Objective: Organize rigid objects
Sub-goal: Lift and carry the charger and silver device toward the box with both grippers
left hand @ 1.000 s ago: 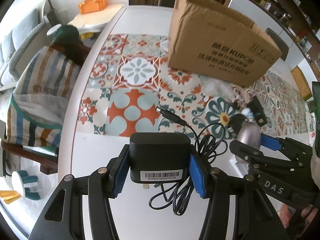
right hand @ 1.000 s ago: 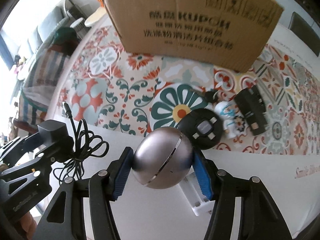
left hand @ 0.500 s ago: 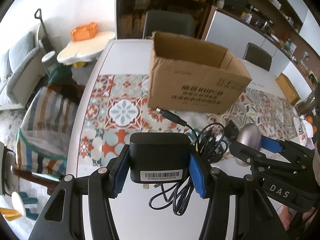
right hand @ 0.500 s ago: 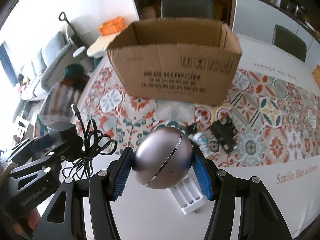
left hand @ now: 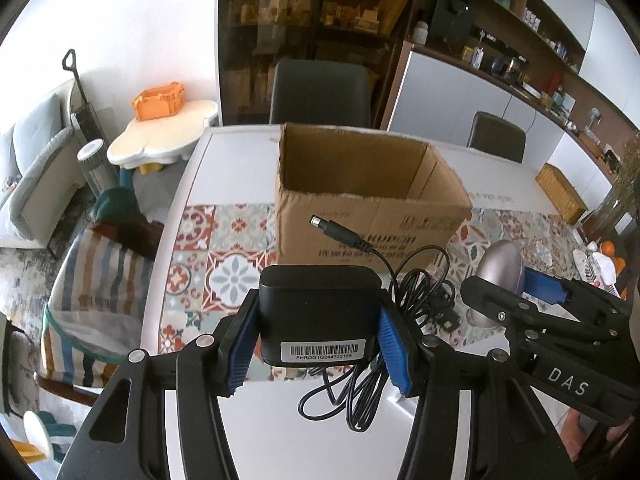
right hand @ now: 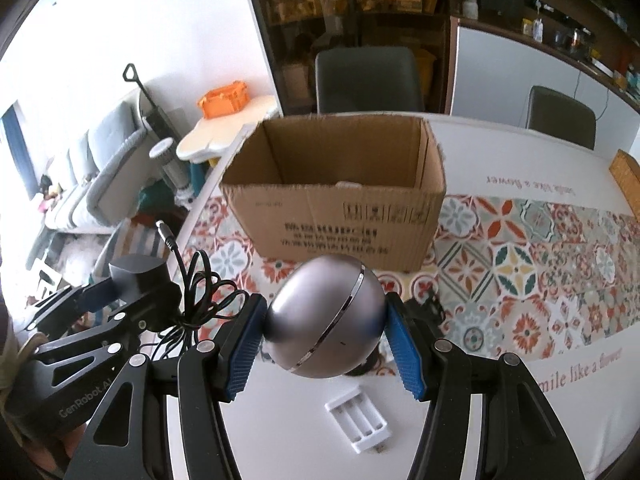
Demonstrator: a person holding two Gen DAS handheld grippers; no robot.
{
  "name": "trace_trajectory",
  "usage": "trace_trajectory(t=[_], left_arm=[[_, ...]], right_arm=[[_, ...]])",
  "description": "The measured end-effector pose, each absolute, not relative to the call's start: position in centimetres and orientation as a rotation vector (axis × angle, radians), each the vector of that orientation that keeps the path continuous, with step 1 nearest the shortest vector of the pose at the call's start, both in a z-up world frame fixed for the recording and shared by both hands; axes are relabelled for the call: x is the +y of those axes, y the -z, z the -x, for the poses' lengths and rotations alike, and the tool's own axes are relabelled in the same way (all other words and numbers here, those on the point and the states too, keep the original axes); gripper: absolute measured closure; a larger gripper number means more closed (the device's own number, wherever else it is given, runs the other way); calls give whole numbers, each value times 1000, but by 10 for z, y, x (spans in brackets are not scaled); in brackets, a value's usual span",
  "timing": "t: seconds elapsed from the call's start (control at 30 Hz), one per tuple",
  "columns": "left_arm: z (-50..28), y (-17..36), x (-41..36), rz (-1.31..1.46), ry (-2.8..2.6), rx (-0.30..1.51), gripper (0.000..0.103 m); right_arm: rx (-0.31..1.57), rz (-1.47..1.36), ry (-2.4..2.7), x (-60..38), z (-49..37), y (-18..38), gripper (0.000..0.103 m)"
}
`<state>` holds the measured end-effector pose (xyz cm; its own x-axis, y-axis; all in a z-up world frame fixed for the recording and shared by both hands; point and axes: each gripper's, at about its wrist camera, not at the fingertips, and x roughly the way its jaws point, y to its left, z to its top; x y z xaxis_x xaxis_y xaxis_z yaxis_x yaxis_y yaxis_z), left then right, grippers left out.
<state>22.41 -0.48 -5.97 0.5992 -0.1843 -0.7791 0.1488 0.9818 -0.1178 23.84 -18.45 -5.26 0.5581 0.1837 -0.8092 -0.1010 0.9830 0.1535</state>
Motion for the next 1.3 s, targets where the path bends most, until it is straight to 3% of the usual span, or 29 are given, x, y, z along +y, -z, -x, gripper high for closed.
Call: trace_trajectory(t=[0.77,1.3], left_arm=[[-269,-5,-13,22,195,727,48],[-331,-14,-25,0,202,732,48]], right_arm=[[778,-121,-164,-196,-271,-7,44],[761,-122,-149,-204,-330,-17,44]])
